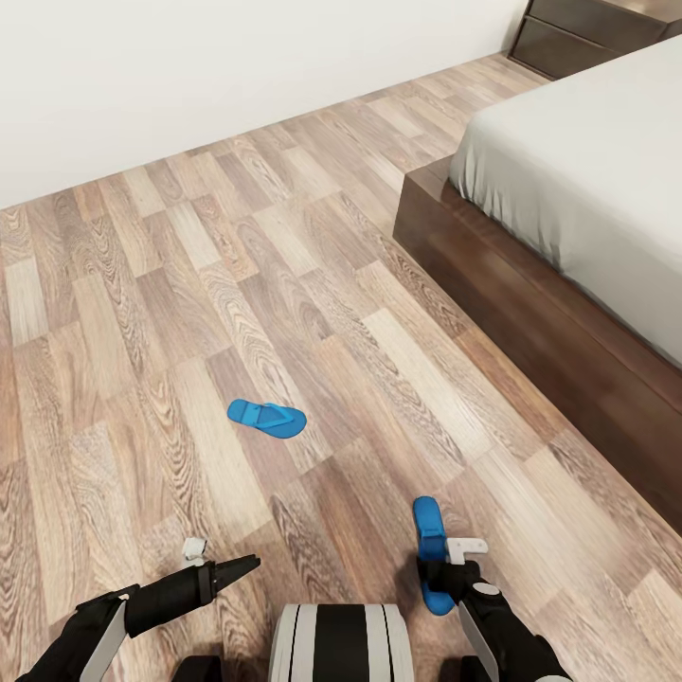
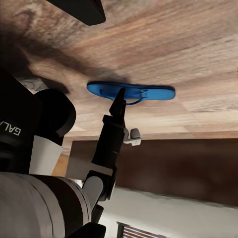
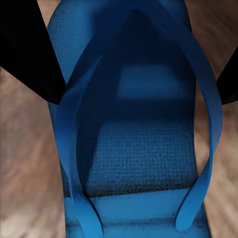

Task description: In the bedroom, move the book from the bed onto either nightstand, and place the two sandals side by side next to the bed.

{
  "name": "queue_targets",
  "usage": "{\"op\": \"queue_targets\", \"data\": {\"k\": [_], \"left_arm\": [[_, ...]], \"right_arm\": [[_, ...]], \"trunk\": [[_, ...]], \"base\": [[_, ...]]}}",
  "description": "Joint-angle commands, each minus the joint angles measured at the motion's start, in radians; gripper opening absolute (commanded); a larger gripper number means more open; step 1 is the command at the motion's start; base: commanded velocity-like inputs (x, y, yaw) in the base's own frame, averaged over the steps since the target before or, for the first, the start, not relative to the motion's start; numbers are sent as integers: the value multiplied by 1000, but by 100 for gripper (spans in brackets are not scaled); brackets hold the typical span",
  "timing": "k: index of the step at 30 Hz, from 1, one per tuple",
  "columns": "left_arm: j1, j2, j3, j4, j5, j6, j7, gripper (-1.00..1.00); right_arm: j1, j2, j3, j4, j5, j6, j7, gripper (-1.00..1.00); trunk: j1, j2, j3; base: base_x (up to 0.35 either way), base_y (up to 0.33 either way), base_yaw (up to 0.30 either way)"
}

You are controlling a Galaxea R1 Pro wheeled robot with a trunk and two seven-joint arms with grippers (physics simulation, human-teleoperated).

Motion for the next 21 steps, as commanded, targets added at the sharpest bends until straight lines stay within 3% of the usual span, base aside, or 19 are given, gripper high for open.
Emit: {"op": "queue_targets", "data": {"k": [1, 21], "left_arm": [[0, 0, 0, 0, 3, 10, -3, 100], [0, 0, 0, 0, 3, 10, -4, 100]], "right_arm": [[0, 0, -2, -2, -1, 6, -2, -100], [0, 0, -1, -1, -1, 6, -2, -100]], "trunk": [[0, 0, -1], [0, 0, -1]], "base": [[0, 0, 0], [0, 0, 0]]}}
